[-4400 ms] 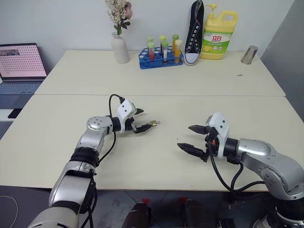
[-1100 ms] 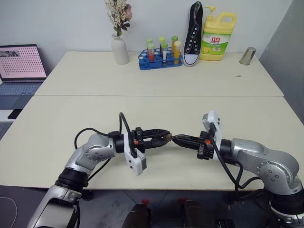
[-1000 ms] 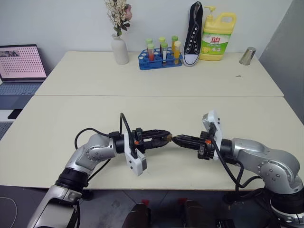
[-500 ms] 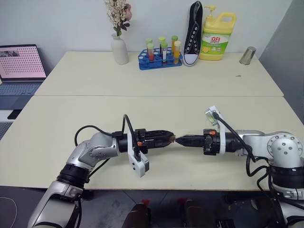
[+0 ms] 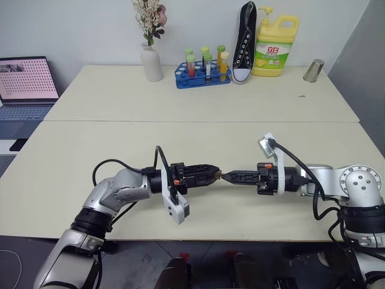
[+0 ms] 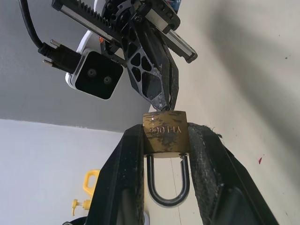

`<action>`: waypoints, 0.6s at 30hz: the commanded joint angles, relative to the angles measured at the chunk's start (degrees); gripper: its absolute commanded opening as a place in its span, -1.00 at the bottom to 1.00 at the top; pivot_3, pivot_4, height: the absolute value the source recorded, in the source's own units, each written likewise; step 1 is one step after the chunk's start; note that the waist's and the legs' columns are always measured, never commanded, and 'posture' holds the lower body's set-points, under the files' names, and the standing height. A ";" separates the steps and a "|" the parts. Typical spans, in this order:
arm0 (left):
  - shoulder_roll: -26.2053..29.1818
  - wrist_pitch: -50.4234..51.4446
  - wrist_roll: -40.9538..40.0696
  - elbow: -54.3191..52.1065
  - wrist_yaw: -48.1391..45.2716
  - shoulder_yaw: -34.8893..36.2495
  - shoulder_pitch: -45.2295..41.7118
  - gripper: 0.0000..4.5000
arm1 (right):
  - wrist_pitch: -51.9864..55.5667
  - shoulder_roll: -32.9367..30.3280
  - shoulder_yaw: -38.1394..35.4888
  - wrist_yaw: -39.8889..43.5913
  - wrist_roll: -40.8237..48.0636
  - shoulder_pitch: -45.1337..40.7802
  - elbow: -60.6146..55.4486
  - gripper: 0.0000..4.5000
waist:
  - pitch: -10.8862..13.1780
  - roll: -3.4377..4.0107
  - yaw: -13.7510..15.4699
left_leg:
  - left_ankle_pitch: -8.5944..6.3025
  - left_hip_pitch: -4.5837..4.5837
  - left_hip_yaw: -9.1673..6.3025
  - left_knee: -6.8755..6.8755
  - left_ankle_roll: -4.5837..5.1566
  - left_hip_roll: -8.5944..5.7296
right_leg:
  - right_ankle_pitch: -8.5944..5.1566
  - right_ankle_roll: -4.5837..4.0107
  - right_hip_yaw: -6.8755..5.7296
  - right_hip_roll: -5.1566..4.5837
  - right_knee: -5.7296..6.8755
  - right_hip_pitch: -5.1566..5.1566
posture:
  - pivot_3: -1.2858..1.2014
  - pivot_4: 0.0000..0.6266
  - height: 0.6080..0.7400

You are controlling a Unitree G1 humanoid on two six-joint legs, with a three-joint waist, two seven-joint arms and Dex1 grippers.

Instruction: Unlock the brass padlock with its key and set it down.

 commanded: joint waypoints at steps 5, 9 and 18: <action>0.69 0.89 0.55 0.22 1.23 -0.65 -0.70 -0.57 | -1.68 -1.20 2.13 0.61 3.53 -2.23 -3.11 -1.00 | 0.00 0.00 0.00 | 0.00 0.00 0.00 0.00 0.00 0.01 | 0.00 0.00 0.00 0.00 0.00 0.00 | 0.03 -0.52 1.00; 0.71 1.72 0.20 0.07 1.21 -0.57 -0.32 -0.57 | -3.41 -0.82 1.62 3.97 -2.38 -1.63 -5.34 -0.73 | 0.00 0.00 0.00 | 0.00 0.00 0.00 0.00 0.00 0.00 | 0.00 0.00 0.00 0.00 0.00 0.00 | 0.03 -0.52 1.00; 0.74 3.56 -1.43 -0.73 1.45 -0.57 0.06 -0.57 | -16.27 -11.86 7.43 26.27 -32.94 2.83 -18.30 0.56 | 0.00 0.01 0.09 | 0.00 -0.01 -0.02 0.00 0.00 -0.02 | 0.00 0.01 -0.03 0.00 -0.02 -0.01 | 0.03 -0.52 1.00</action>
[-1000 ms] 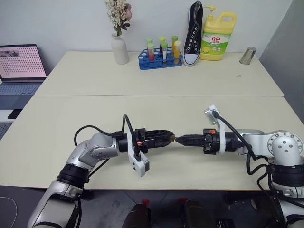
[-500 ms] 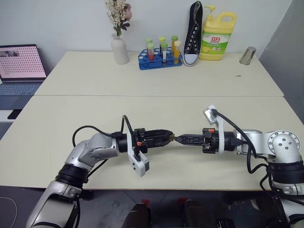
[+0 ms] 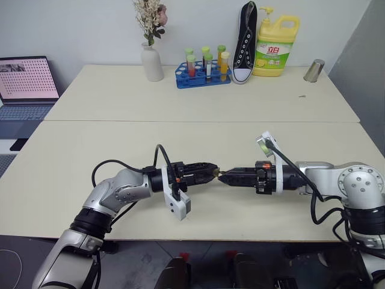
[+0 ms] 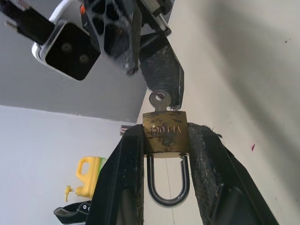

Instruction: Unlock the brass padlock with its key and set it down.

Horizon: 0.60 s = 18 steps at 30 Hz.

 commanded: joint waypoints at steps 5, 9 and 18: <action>0.32 0.99 -2.70 -1.50 0.63 0.01 0.00 -0.57 | -18.06 -6.02 5.28 16.74 -23.65 5.52 -9.88 0.56 | 0.00 -0.01 -0.22 | 0.00 0.00 0.02 0.00 0.00 -0.01 | -0.01 0.02 -0.04 0.00 -0.05 0.01 | 0.03 -0.52 1.00; -0.23 0.92 -3.19 -1.30 0.41 -0.73 -0.54 -0.57 | -17.77 0.46 3.26 13.51 -22.68 5.16 -9.26 0.56 | 0.00 -0.01 -0.21 | 0.00 0.03 0.02 -0.01 -0.01 0.08 | -0.01 0.01 -0.03 0.07 0.01 0.00 | 0.03 -0.52 1.00; -0.51 0.88 -3.33 -1.07 0.43 -1.23 -1.05 -0.57 | -15.83 5.65 3.87 12.65 -24.47 3.66 -8.58 0.56 | 0.00 -0.01 0.03 | 0.01 0.00 -0.02 0.01 -0.02 0.01 | 0.00 0.00 -0.01 -0.02 -0.02 0.00 | 0.03 -0.52 1.00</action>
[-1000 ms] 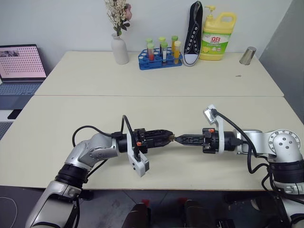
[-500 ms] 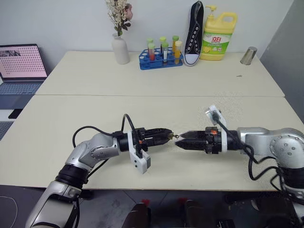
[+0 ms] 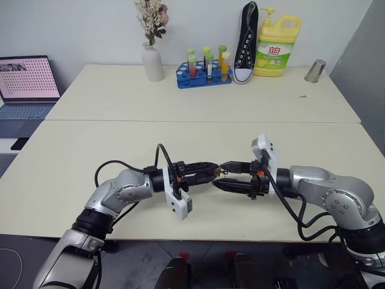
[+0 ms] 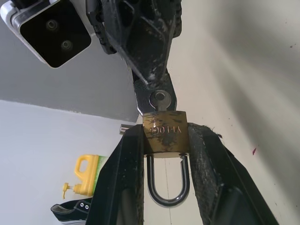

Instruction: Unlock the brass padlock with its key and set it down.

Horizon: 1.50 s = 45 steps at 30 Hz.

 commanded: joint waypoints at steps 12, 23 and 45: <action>-0.06 0.49 -1.83 -1.85 0.80 0.10 0.02 -0.57 | 0.36 2.05 -0.58 3.09 -3.85 -3.01 1.98 -0.85 | 0.00 0.01 -0.08 | 0.00 0.01 0.00 -0.01 0.00 -0.02 | 0.00 0.00 0.00 0.03 0.01 -0.01 | 0.03 -0.52 1.00; -0.41 0.73 -1.51 -1.50 1.47 0.50 0.02 -0.57 | 0.83 2.50 -0.45 5.02 -4.59 -2.89 1.08 -0.94 | 0.00 0.01 -0.08 | 0.00 0.01 0.00 -0.01 0.00 -0.02 | 0.00 0.00 -0.01 0.03 0.01 -0.01 | 0.03 -0.52 1.00; 1.68 0.47 -8.55 -3.80 0.26 0.60 2.90 0.56 | 1.45 1.51 -1.10 7.26 -6.29 -3.17 1.22 -0.94 | 0.00 0.01 -0.09 | 0.00 0.01 0.00 -0.01 0.00 -0.01 | 0.00 0.00 0.00 0.03 0.01 -0.01 | 0.03 -0.52 1.00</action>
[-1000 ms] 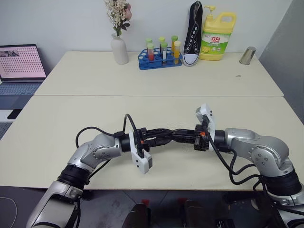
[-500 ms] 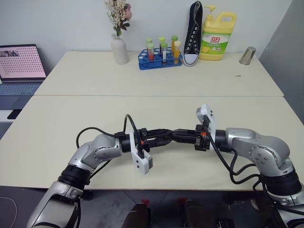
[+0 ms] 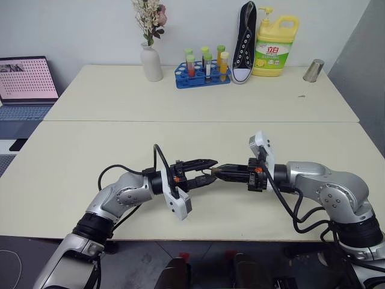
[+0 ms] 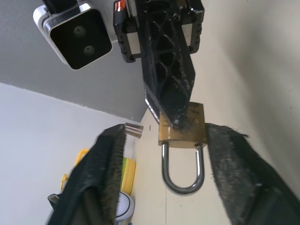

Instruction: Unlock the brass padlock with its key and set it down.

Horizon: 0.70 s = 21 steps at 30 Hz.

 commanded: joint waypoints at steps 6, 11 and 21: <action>4.92 -3.59 -9.31 -6.50 -1.33 0.66 4.55 0.83 | -1.77 -2.28 -0.51 2.34 -2.99 -0.98 -0.24 -0.94 | 0.01 0.01 0.05 | 0.00 0.00 -0.01 -0.01 0.00 0.08 | 0.00 0.00 0.03 -0.04 0.00 -0.02 | 0.03 -0.52 1.00; 5.44 4.45 -17.22 -5.03 -3.48 2.38 5.40 0.41 | -3.81 -3.96 -0.66 4.34 -6.06 -1.09 0.54 -0.94 | 0.02 0.03 0.05 | 0.00 0.00 0.00 0.00 0.00 0.04 | 0.00 0.00 0.01 -0.05 0.00 0.00 | 0.03 -0.52 1.00; 1.60 53.04 -48.64 -13.12 -22.07 1.80 3.92 -0.98 | -4.68 -3.56 -1.14 6.52 -6.18 -0.74 -2.05 -0.94 | 0.02 0.02 -0.19 | 0.00 -0.01 -0.02 0.02 0.01 0.05 | 0.00 0.01 -0.01 -0.01 0.02 0.00 | 0.03 -0.52 1.00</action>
